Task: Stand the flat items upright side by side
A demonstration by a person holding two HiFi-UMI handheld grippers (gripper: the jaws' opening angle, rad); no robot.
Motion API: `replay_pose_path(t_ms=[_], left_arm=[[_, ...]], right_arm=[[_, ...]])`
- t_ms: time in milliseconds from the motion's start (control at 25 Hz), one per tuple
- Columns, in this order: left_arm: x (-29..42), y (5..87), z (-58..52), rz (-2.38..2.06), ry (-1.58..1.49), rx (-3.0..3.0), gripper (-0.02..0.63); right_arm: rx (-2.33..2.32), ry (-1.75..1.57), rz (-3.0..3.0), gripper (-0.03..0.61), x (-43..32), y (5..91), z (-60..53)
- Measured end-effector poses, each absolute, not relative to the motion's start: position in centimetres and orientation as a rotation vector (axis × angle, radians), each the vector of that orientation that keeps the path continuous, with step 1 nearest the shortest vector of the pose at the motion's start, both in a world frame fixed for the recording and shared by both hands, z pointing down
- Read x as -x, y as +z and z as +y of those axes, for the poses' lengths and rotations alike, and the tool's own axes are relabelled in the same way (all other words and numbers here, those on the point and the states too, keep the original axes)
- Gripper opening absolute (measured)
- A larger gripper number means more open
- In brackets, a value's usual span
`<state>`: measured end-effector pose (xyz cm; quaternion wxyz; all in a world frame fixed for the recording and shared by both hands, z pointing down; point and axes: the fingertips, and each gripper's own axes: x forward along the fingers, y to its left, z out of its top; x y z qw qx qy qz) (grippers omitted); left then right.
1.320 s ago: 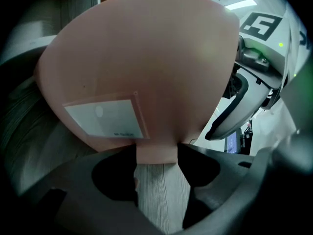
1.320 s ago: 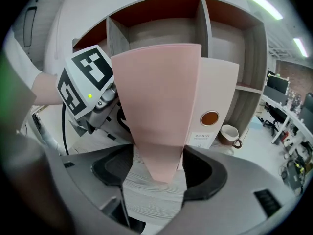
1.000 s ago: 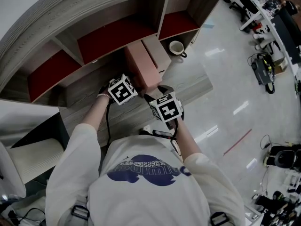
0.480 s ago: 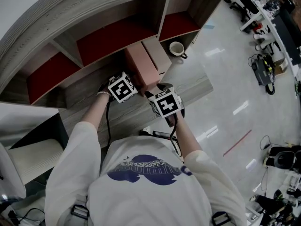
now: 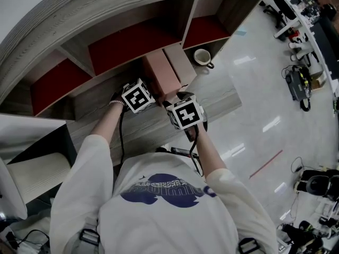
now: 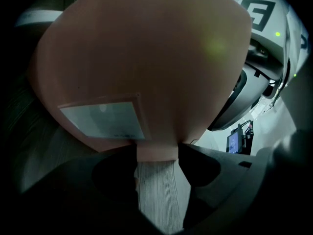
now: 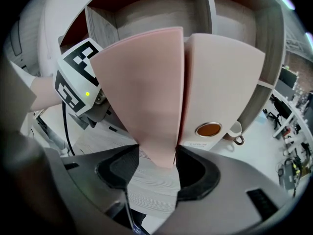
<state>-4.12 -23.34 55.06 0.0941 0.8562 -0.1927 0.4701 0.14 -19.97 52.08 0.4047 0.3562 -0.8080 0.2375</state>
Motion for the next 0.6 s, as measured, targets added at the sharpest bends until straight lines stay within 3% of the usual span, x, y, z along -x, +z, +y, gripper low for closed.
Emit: replay_pose_path(t_ms=[600], left_arm=[[4.43,55.25,-24.11,-0.555,1.384,-2.536,0.262]], right_arm=[[-0.892,0.642,-2.021,0.232,0.29,52.35,-20.68]])
